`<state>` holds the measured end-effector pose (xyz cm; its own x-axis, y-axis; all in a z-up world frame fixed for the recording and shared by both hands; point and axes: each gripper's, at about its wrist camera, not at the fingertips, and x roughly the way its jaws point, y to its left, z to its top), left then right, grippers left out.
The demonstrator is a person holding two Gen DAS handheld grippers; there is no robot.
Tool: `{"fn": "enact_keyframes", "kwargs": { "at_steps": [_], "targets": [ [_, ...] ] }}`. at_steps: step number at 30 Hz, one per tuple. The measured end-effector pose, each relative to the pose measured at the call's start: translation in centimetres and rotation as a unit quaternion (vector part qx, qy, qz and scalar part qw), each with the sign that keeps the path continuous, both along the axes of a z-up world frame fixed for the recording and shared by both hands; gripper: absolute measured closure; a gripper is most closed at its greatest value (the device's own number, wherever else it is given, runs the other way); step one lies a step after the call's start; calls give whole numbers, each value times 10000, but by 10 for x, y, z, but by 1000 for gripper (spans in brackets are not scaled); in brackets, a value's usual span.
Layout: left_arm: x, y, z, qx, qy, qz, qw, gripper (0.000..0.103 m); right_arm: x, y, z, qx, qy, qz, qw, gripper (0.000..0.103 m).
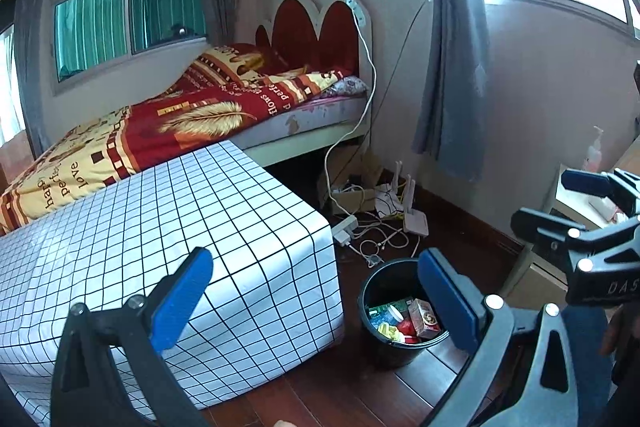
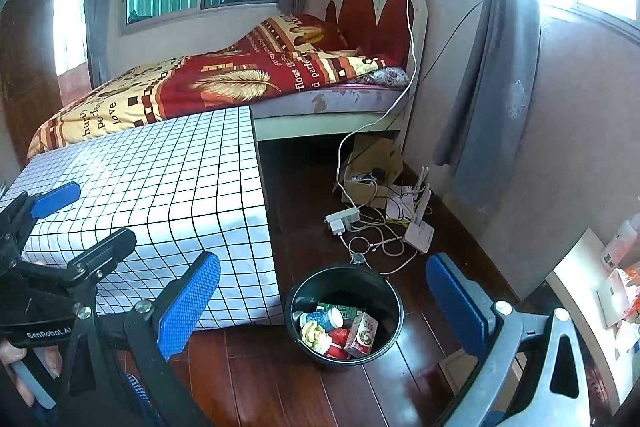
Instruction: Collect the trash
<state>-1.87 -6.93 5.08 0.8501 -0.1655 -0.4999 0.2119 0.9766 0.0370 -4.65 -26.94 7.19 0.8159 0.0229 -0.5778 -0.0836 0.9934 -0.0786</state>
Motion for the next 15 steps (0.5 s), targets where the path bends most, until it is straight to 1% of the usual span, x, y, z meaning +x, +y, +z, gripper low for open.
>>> {"fn": "enact_keyframes", "kwargs": {
  "at_steps": [15],
  "targets": [
    [1,4,-3,-8,20,-16,10000,0,0,5,2,0,-9,3,10000,0]
  ]
}}
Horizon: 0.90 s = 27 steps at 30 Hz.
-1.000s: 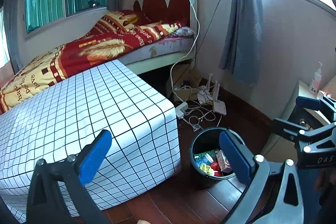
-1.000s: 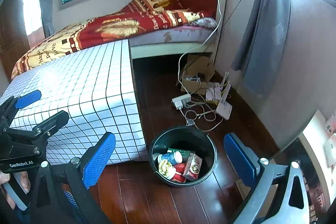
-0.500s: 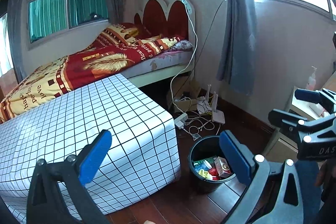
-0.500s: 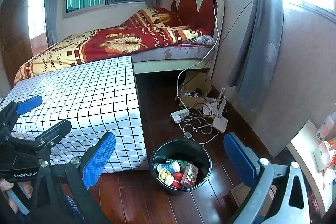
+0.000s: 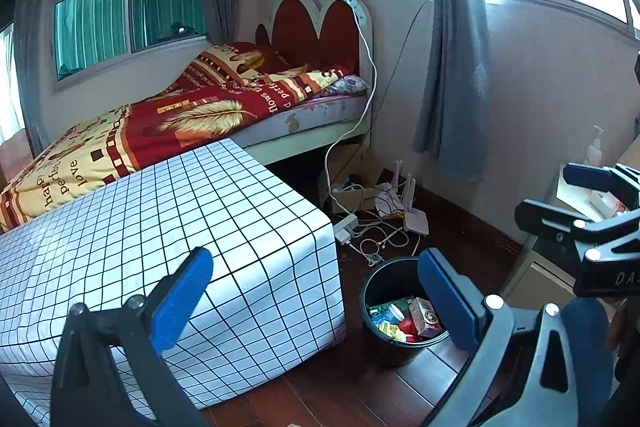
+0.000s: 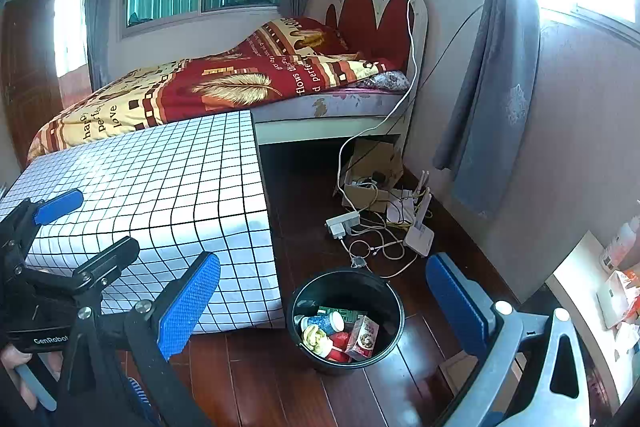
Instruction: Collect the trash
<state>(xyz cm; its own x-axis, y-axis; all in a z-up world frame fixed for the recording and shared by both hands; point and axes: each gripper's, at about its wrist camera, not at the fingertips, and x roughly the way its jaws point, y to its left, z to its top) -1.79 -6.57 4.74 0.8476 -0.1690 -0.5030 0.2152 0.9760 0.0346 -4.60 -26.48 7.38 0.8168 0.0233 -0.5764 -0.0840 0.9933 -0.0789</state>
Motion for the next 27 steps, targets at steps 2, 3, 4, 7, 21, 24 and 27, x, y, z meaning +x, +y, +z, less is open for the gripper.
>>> {"fn": "enact_keyframes", "kwargs": {
  "at_steps": [2,3,4,7,21,24,27],
  "targets": [
    [0,0,0,-4,7,-8,10000,0,0,0,0,8,6,-5,10000,0],
    [0,0,0,-3,10,-4,10000,0,0,-1,0,5,4,-1,10000,0],
    [0,0,0,2,13,-7,10000,0,0,-1,0,-3,0,-2,10000,0],
    [-1,0,0,-13,4,-20,10000,0,-1,-1,0,10,-3,-3,10000,0],
    [-2,-1,-1,7,24,-21,10000,0,-2,0,-2,3,9,16,10000,0],
    [-1,0,-1,7,24,-28,10000,0,-3,1,-4,-21,28,15,10000,0],
    [-1,-1,-1,7,17,-20,10000,0,-2,1,-4,-18,35,5,10000,0]
  ]
}}
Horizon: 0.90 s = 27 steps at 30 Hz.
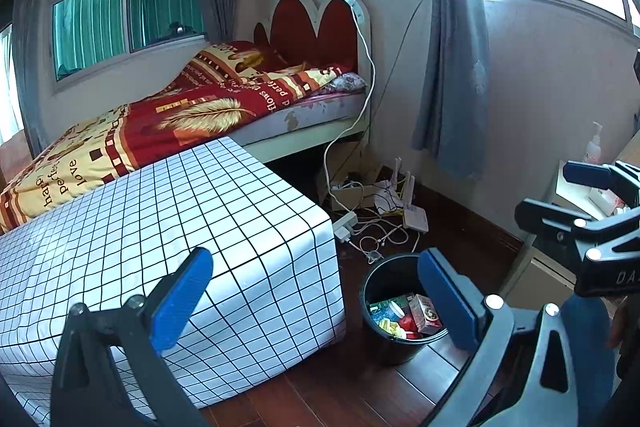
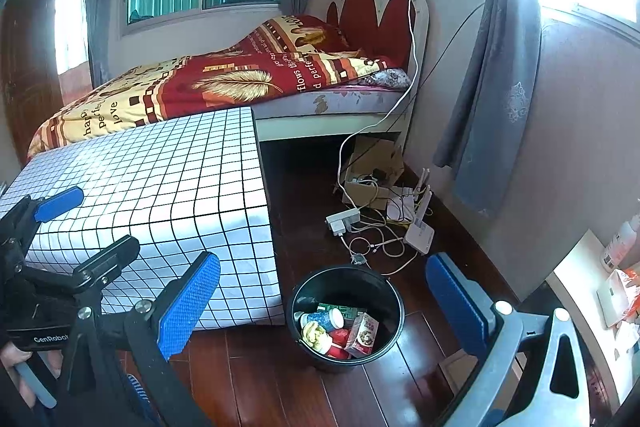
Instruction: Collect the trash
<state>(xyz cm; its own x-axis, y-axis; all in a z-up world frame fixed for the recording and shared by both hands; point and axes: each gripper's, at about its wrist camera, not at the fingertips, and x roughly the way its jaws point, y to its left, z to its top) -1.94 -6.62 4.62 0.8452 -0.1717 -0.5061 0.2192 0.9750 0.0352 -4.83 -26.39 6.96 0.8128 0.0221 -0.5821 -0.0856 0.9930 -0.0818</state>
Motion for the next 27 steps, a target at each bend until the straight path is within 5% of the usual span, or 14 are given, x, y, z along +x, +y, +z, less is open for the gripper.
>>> {"fn": "enact_keyframes", "kwargs": {
  "at_steps": [27],
  "targets": [
    [0,-2,3,66,-1,-91,9999,0,0,1,-1,-6,-5,-7,10000,0]
  ]
}}
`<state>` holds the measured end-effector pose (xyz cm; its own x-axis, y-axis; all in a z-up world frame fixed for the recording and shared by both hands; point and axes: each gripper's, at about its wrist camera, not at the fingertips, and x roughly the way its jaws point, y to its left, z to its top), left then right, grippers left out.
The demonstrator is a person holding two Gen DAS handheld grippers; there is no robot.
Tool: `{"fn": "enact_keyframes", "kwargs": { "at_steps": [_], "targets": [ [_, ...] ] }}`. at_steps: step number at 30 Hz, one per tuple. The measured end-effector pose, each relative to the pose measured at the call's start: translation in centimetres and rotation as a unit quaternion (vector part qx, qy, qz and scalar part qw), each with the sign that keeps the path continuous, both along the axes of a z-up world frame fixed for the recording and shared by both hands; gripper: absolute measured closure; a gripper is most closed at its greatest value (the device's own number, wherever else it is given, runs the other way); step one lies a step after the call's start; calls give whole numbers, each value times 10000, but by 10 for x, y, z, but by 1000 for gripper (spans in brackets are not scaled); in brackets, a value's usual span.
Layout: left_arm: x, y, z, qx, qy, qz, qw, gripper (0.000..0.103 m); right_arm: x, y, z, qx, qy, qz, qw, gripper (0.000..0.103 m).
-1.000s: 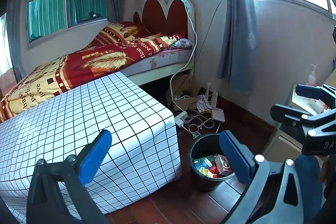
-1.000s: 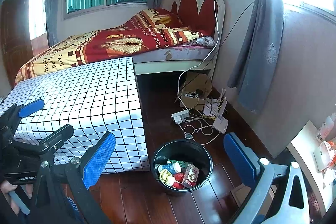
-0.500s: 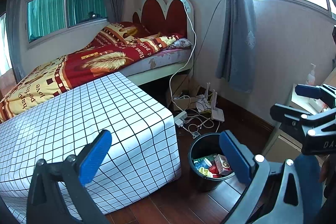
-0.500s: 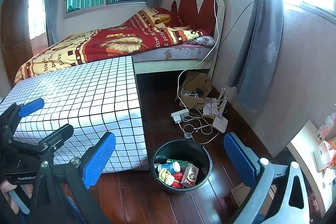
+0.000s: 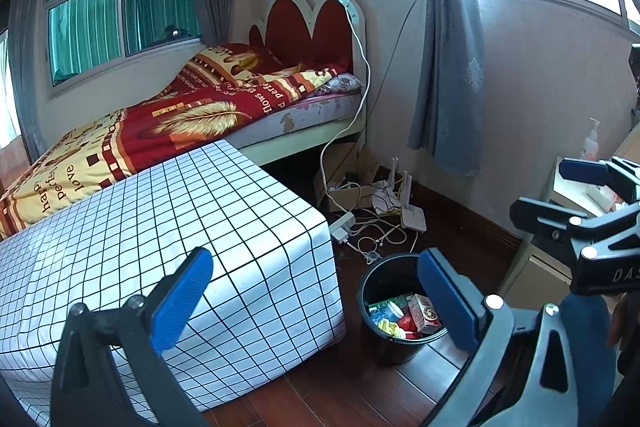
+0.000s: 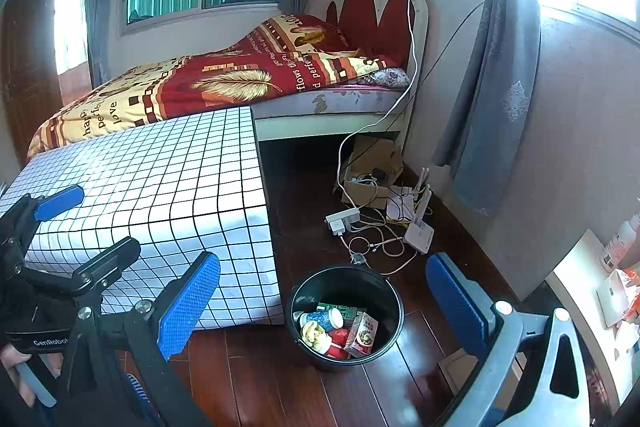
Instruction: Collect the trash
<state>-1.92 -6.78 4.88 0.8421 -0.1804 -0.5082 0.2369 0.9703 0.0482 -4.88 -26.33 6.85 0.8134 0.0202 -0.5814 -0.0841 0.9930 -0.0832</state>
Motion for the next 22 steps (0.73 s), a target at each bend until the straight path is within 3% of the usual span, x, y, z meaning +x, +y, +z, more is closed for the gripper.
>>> {"fn": "enact_keyframes", "kwargs": {
  "at_steps": [22],
  "targets": [
    [5,7,4,-89,-191,-179,9996,0,5,-5,1,-9,31,-47,10000,0]
  ]
}}
